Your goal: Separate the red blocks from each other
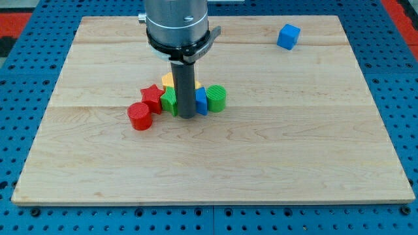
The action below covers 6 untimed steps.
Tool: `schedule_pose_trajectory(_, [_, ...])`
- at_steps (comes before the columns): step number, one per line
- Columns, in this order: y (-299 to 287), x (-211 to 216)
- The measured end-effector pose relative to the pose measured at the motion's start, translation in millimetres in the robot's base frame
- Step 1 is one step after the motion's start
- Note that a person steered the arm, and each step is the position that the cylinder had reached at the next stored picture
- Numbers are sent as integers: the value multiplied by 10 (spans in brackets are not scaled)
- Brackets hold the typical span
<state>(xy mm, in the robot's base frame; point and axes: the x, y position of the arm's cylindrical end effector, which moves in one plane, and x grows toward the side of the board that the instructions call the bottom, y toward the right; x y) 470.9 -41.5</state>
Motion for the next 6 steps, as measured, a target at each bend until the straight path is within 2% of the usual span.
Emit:
schedule_pose_trajectory(1, [-393, 563])
schedule_pose_trajectory(2, [-1306, 289])
schedule_pose_trajectory(3, [-1242, 142])
schedule_pose_trajectory(4, [-667, -106])
schedule_pose_trajectory(5, [-419, -285])
schedule_pose_trajectory(6, [-659, -291])
